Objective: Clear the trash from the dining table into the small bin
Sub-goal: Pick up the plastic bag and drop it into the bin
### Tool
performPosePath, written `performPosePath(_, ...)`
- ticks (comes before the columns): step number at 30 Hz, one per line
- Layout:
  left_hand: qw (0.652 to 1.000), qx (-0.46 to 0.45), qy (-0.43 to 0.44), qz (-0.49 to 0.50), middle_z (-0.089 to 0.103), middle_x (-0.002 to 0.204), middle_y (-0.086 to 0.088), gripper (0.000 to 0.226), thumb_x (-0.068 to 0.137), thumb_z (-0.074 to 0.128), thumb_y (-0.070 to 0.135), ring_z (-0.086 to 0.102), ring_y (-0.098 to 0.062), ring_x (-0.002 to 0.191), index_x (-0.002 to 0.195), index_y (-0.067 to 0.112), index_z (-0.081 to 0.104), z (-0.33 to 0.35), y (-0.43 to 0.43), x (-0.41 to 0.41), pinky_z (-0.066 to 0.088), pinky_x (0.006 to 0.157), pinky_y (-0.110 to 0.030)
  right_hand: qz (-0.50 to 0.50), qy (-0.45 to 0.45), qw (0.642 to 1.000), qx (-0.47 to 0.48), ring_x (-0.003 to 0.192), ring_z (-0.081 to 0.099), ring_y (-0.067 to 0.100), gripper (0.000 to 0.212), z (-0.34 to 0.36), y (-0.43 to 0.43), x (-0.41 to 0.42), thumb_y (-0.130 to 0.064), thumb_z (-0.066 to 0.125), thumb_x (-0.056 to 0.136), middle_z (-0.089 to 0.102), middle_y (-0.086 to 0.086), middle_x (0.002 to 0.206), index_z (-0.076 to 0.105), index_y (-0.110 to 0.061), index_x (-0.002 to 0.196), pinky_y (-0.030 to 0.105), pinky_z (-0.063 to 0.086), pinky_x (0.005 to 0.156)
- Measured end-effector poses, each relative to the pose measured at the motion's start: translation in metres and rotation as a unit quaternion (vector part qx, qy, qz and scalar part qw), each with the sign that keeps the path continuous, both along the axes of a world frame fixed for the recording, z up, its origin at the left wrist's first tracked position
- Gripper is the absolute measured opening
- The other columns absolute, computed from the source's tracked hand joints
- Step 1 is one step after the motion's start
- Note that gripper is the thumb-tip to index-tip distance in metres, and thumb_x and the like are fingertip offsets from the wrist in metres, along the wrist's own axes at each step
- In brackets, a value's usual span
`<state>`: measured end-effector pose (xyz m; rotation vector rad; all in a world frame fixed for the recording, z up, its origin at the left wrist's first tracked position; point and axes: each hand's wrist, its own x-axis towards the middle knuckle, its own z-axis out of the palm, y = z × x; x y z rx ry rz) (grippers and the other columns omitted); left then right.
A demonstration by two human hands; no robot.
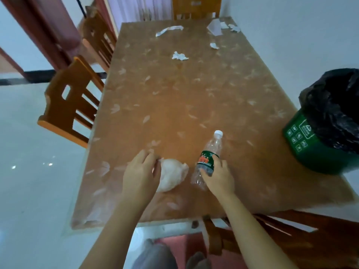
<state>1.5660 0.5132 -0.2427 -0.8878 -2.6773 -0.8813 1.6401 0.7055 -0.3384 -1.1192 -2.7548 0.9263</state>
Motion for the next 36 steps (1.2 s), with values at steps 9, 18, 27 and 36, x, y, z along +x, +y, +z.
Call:
performPosePath(9,0.998,-0.001,-0.006,0.064,0.058,0.066,-0.015,0.012,0.070,0.067,-0.012,0.052,-0.031,0.053,0.075,-0.001,0.063,-0.001,-0.021,0.013,0.046,0.043,-0.038,-0.042,0.019,0.993,-0.110,0.096,0.055,0.036,0.073,-0.017,-0.013,-0.018,-0.040,0.063,0.079,0.035,0.017,0.125,0.019,-0.033,0.137,0.040,0.052,0.074)
performPosePath(18,0.998,0.007,-0.037,0.044,0.062,0.076,-0.014,0.006,0.081,0.058,0.000,0.056,-0.032,0.064,0.078,0.000,0.063,-0.010,-0.037,0.003,0.049,0.050,-0.043,-0.020,0.024,0.993,-0.114,0.089,0.053,0.026,0.078,-0.021,-0.035,-0.018,-0.028,0.066,0.077,0.035,0.013,0.117,0.018,-0.034,0.139,0.037,0.050,0.078)
performPosePath(27,0.997,0.049,-0.060,-0.020,0.062,0.077,-0.010,0.011,0.076,0.064,-0.007,0.057,-0.027,0.064,0.078,0.003,0.065,-0.005,-0.019,0.003,0.045,0.050,-0.033,0.010,0.028,0.998,-0.054,0.098,0.047,0.022,0.070,0.007,-0.016,0.022,-0.023,0.067,0.072,0.038,0.004,0.113,0.032,-0.031,0.133,0.033,0.046,0.082)
performPosePath(36,0.989,0.082,-0.041,-0.117,0.061,0.076,-0.006,0.011,0.079,0.062,-0.002,0.057,-0.023,0.067,0.081,0.008,0.066,0.019,0.054,0.019,0.044,0.052,-0.033,-0.011,0.094,0.993,0.073,0.110,0.042,0.023,0.066,0.066,0.036,0.081,-0.026,0.065,0.073,0.040,0.005,0.129,0.035,-0.030,0.132,0.034,0.042,0.086)
